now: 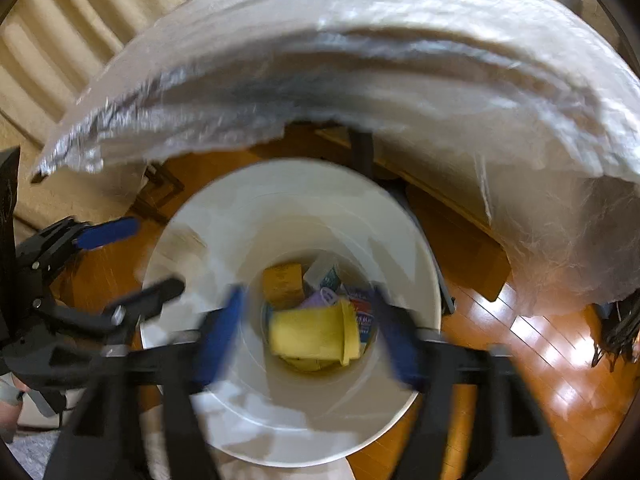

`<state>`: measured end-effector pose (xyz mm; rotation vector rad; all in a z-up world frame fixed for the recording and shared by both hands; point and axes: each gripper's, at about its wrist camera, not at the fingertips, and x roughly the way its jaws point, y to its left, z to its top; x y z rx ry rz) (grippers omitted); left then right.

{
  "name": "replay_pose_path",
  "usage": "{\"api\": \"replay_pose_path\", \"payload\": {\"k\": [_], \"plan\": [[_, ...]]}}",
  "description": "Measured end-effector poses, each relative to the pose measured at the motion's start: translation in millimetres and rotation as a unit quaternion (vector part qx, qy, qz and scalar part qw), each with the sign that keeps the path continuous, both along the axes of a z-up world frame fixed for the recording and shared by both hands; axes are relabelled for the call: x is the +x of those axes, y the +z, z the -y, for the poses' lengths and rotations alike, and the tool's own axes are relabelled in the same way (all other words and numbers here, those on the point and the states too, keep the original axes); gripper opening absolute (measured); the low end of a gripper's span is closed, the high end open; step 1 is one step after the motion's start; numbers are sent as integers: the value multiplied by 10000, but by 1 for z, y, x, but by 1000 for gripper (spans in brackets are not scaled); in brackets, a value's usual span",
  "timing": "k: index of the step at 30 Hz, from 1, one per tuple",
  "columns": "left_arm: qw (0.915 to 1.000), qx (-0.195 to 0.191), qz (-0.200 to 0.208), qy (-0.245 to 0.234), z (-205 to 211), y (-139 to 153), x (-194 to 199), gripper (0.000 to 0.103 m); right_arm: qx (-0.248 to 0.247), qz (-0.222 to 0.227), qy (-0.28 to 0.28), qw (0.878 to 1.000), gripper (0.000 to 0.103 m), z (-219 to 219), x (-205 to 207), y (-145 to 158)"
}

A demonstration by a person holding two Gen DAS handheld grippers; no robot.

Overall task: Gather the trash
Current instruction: 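Open both tools to drop the cloth bundle and yellow cup into the bin, then raise both tools from the bin back toward the table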

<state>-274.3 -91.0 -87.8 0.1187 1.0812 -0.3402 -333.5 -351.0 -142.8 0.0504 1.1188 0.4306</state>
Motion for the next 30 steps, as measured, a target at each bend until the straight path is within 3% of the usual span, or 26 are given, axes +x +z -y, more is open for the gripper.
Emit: {"api": "replay_pose_path", "payload": {"k": [10,14,16,20,22,23,24,28,30], "plan": [[9999,97,-96,12,2,0,0,96,28,112,-144,9998,84,12,-2,15],[10000,63,-38,-30,-3,12,-4,96,18,289,-142,9995,84,22,-16,36],[9996,113,190,-190,-2,36,-16,96,161,581,-19,9982,84,29,-31,69],[9903,-77,1366,-256,-8,119,-36,99,356,1596,41,9865,86,43,-46,143],[9815,-261,1896,-118,-16,147,-32,102,453,2404,-270,9692,99,56,-38,176],[9786,-334,2030,-51,-19,154,-28,102,505,2663,-347,9620,99,60,-34,184],[9773,-415,2076,48,-21,161,-17,102,474,2861,-437,9560,99,63,-24,194],[9842,-686,1631,26,-21,167,29,102,-47,3102,-261,9503,99,60,25,212],[9854,-736,1536,-90,-19,164,48,102,-310,2984,-81,9539,99,57,50,210]]}}
